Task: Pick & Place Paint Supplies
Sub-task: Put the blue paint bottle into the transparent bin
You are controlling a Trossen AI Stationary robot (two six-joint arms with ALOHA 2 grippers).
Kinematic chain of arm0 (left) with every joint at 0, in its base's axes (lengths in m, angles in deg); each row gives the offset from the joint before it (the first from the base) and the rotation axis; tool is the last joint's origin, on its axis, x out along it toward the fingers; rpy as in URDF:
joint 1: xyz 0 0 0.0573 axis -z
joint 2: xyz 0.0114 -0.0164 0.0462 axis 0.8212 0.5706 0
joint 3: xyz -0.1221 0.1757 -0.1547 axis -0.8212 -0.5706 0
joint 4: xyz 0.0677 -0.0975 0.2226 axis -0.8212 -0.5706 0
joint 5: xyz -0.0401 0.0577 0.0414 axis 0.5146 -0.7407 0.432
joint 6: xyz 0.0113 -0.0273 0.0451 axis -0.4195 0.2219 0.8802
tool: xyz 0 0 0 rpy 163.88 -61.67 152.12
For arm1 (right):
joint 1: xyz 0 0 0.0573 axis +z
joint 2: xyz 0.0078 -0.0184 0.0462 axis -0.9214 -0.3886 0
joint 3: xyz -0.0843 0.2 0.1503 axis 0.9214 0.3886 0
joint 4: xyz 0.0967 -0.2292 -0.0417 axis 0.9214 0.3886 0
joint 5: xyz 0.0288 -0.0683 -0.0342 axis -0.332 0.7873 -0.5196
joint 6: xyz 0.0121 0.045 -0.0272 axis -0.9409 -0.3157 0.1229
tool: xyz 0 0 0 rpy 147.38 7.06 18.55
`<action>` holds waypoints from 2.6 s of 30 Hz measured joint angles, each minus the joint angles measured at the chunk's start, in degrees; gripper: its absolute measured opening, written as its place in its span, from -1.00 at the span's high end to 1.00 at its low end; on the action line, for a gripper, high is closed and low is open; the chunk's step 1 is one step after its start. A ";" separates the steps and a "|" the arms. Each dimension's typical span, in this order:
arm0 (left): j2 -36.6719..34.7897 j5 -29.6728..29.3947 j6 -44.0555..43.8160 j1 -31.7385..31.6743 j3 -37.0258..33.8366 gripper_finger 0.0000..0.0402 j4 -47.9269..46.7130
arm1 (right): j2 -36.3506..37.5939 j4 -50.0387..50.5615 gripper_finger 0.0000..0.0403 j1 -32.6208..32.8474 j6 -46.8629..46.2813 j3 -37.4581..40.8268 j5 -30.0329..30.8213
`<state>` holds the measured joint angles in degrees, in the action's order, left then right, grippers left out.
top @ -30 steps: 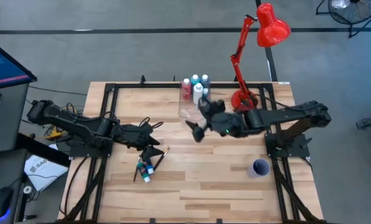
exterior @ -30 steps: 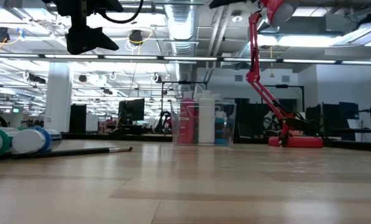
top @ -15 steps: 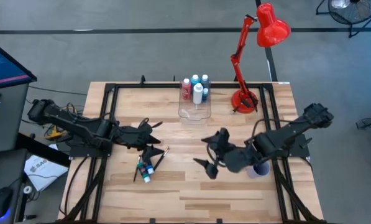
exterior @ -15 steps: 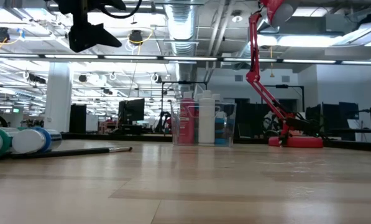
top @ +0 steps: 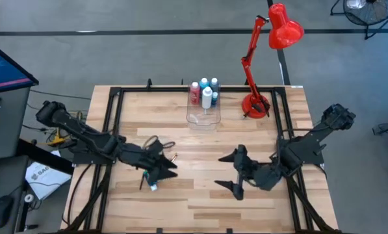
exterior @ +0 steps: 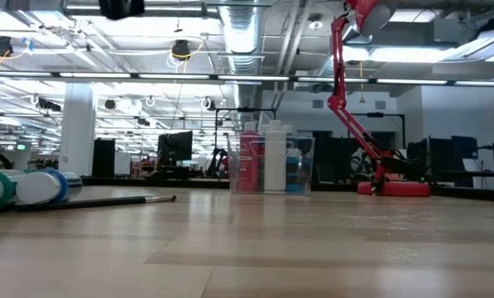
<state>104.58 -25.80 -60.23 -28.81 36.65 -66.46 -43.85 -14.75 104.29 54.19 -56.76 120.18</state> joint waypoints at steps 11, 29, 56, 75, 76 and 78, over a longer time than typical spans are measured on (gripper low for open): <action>14.07 5.97 5.52 0.16 16.52 -0.14 -23.68 | 7.46 -18.18 -0.94 -4.70 1.95 9.06 -14.67; 14.74 3.33 8.16 -5.58 16.59 -0.14 -25.77 | 7.04 -12.54 -0.94 -6.88 -10.08 9.18 -17.89; 14.70 -2.29 6.59 -3.09 16.53 -0.14 -25.16 | 7.04 -13.89 -0.94 -6.43 -3.63 9.15 -13.74; 14.70 -2.29 6.59 -3.28 16.50 -0.14 -25.32 | 7.04 -14.04 -0.94 -6.43 -0.66 9.15 -13.76; 14.70 -2.29 6.61 -3.28 16.50 -0.14 -25.33 | 7.04 -14.04 -0.94 -6.43 -0.63 9.15 -13.76; 14.70 -2.27 6.60 -3.28 16.50 -0.14 -25.39 | 7.04 -14.08 -0.94 -6.43 -0.57 9.15 -13.76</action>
<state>119.28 -28.07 -53.63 -32.09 53.16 -91.85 -36.82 -28.83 97.85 53.62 -47.61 106.42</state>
